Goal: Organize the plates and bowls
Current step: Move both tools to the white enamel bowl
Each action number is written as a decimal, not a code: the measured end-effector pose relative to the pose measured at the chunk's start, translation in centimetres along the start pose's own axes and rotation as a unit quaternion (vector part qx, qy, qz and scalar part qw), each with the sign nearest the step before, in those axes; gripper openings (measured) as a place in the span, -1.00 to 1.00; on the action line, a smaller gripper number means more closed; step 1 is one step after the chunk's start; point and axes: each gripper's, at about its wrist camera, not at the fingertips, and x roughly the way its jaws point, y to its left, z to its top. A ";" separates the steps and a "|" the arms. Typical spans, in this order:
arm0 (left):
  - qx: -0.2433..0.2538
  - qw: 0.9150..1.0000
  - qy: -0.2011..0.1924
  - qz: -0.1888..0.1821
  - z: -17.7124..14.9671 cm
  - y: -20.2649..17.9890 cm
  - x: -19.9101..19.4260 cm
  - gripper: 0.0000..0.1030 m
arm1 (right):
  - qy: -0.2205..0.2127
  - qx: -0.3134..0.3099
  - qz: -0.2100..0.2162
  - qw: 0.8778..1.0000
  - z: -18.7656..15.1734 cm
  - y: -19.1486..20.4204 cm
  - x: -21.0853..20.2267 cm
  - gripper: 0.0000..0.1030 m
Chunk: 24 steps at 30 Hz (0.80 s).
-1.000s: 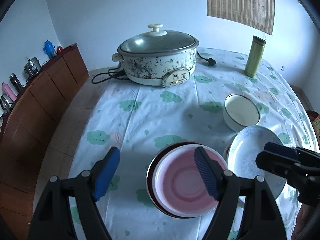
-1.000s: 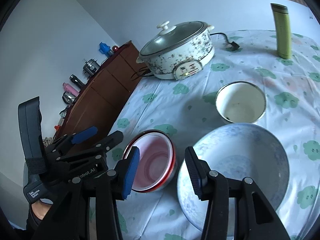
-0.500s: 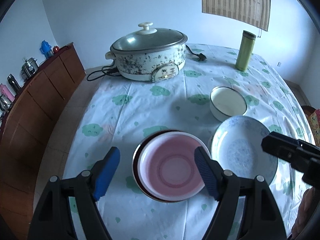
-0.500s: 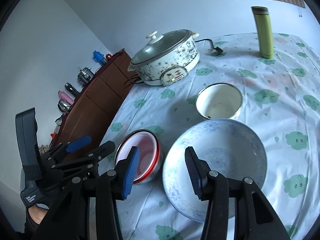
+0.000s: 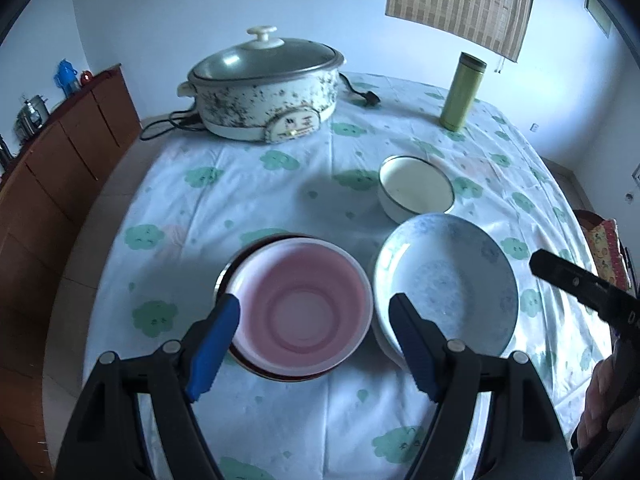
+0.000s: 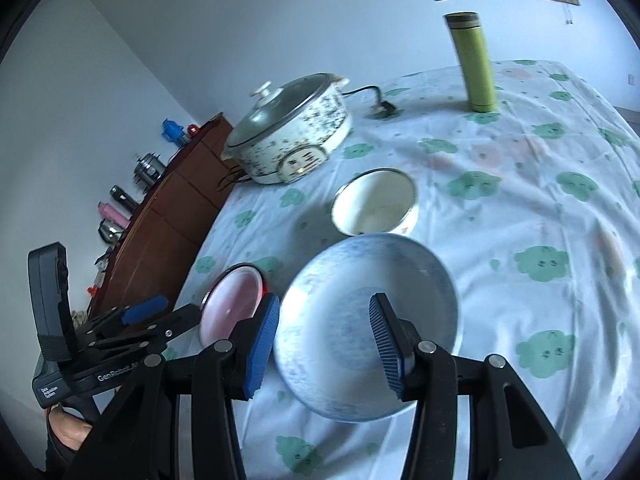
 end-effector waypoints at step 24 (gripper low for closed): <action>-0.017 0.993 0.087 -0.075 11.4 -3.5 9.2 -0.42 | 0.025 0.070 -0.010 0.997 8.3 -7.3 4.8 -0.18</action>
